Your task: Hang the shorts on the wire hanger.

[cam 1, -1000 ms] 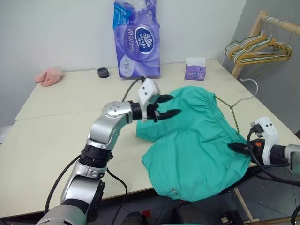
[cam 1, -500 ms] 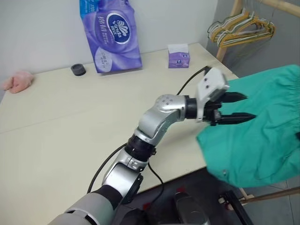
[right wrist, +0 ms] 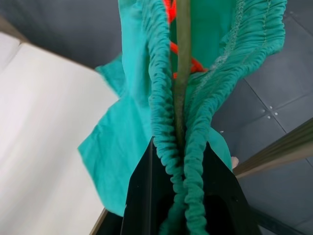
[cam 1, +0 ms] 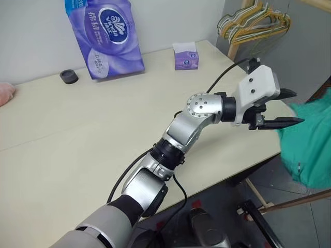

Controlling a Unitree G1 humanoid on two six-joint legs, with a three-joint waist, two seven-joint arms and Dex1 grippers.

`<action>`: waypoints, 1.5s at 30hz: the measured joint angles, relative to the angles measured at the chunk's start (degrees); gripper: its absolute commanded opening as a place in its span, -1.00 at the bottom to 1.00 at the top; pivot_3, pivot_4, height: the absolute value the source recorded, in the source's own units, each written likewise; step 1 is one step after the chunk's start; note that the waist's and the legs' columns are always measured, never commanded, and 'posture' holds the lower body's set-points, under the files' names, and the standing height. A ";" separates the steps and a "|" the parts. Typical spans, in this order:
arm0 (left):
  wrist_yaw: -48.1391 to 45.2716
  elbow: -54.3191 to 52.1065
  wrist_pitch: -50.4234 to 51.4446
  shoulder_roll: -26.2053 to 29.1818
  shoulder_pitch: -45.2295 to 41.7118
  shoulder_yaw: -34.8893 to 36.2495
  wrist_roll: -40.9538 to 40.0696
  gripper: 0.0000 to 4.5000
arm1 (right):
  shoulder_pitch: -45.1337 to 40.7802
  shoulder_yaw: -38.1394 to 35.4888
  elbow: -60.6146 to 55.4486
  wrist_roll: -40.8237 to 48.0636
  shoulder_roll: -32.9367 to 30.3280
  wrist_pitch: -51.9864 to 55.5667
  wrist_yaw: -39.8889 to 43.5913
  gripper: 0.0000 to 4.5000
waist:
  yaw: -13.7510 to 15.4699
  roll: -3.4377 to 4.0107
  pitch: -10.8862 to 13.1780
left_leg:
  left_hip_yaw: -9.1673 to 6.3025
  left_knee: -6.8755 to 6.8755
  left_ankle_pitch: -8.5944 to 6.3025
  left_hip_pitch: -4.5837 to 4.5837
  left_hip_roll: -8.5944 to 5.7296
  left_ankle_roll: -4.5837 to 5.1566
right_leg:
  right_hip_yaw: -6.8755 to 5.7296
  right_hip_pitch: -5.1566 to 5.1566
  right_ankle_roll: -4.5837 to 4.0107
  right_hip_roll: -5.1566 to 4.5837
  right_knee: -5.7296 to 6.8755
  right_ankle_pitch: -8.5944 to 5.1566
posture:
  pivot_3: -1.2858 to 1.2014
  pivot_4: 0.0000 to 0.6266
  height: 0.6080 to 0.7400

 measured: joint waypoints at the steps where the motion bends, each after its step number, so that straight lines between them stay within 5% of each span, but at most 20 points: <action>1: 0.00 0.91 -0.67 -0.18 -0.50 0.03 0.07 0.39 | -1.11 1.60 1.98 -1.94 -1.01 0.03 1.63 -1.00 | 0.05 0.12 0.09 | -0.01 0.00 -0.01 -0.08 0.00 0.01 | 0.01 -0.02 0.04 0.00 -0.08 0.02 | -0.32 -0.32 1.00; 11: -5.54 10.11 -8.56 -1.15 -6.50 1.74 -2.18 0.39 | -14.90 21.87 21.50 -28.30 -7.95 1.78 30.18 -1.00 | 1.39 0.97 1.02 | 0.04 0.01 -0.23 -0.37 -0.08 0.30 | 0.09 -0.14 0.33 -0.16 -0.50 0.05 | -0.26 -0.27 1.00; 27: -17.34 22.39 -13.39 -2.00 -14.08 1.84 -3.59 0.39 | -26.00 26.16 23.00 -52.00 -8.01 8.94 49.10 -1.00 | 1.57 1.24 1.50 | 0.05 0.02 -0.28 -0.38 -0.20 0.33 | 0.18 -0.21 0.44 -0.33 -0.44 0.03 | -0.29 -0.25 1.00; 40: -16.66 26.17 -15.97 -2.21 -15.71 2.56 -3.86 0.39 | -26.69 18.50 15.50 -62.58 -6.39 13.52 53.41 0.93 | 1.29 1.52 1.75 | 0.27 0.02 -0.28 -0.46 -0.30 0.34 | 0.49 -0.45 0.58 -0.38 -0.28 0.04 | -0.30 -0.29 1.00; 45: -16.08 26.49 -16.42 -2.22 -15.75 2.68 -3.83 0.39 | -27.49 10.11 5.30 -67.21 -4.40 19.76 51.01 0.99 | 1.26 1.40 1.82 | 0.87 0.08 -0.31 -0.51 -0.41 0.38 | 1.13 -1.00 0.85 -0.43 0.40 -0.08 | -0.30 -0.29 1.00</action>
